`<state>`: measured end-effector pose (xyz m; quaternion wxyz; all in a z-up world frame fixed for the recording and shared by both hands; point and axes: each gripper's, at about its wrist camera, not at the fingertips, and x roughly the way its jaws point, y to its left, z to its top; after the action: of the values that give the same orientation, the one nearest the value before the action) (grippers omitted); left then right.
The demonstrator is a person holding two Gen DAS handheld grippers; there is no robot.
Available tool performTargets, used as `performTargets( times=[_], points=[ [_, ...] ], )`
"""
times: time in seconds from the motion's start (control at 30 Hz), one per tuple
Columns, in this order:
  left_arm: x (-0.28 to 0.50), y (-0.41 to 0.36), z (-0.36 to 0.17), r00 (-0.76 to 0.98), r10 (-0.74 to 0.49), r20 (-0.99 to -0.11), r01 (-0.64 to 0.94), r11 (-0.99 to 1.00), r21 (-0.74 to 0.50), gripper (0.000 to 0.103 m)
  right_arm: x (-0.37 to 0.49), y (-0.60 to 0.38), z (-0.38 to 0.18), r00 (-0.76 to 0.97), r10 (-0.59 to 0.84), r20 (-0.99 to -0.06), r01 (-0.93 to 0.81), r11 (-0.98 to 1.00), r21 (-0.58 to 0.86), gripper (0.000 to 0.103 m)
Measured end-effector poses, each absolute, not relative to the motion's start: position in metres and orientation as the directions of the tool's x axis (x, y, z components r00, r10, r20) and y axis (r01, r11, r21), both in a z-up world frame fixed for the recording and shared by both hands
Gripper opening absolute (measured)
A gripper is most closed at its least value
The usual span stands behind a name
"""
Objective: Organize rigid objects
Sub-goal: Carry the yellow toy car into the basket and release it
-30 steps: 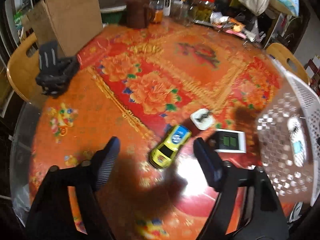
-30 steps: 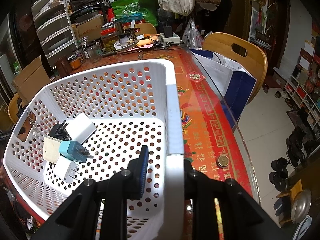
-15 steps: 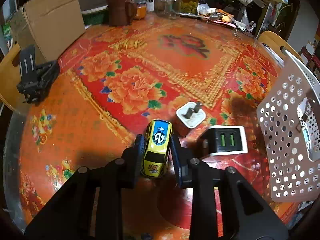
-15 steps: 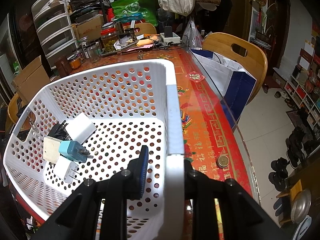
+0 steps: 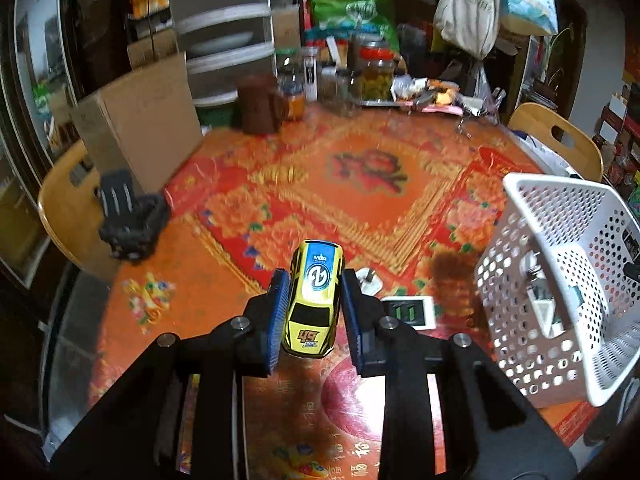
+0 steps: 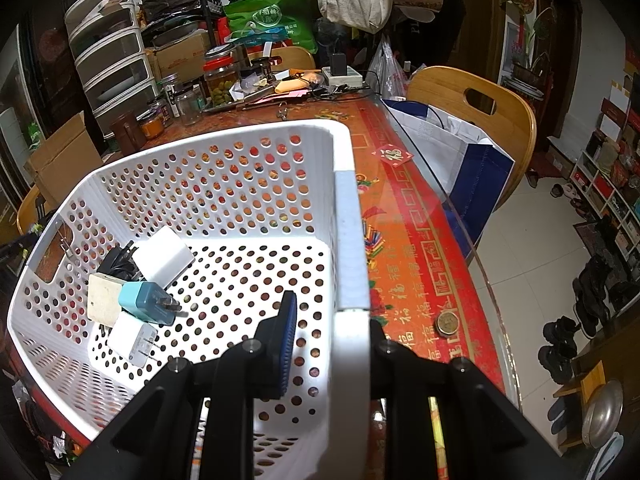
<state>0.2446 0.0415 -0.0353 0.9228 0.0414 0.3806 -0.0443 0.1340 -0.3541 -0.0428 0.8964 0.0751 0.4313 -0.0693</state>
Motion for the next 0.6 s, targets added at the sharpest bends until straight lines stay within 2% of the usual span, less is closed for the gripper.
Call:
performTargets(
  times=[0.6],
  points=[
    [0.203,-0.034,0.048,0.771,-0.133,-0.622,0.235,0.968,0.084,0.024,0.136,-0.353,-0.042,0.619,-0.055,-0.783,0.181,0.981,0.074,0.022]
  ],
)
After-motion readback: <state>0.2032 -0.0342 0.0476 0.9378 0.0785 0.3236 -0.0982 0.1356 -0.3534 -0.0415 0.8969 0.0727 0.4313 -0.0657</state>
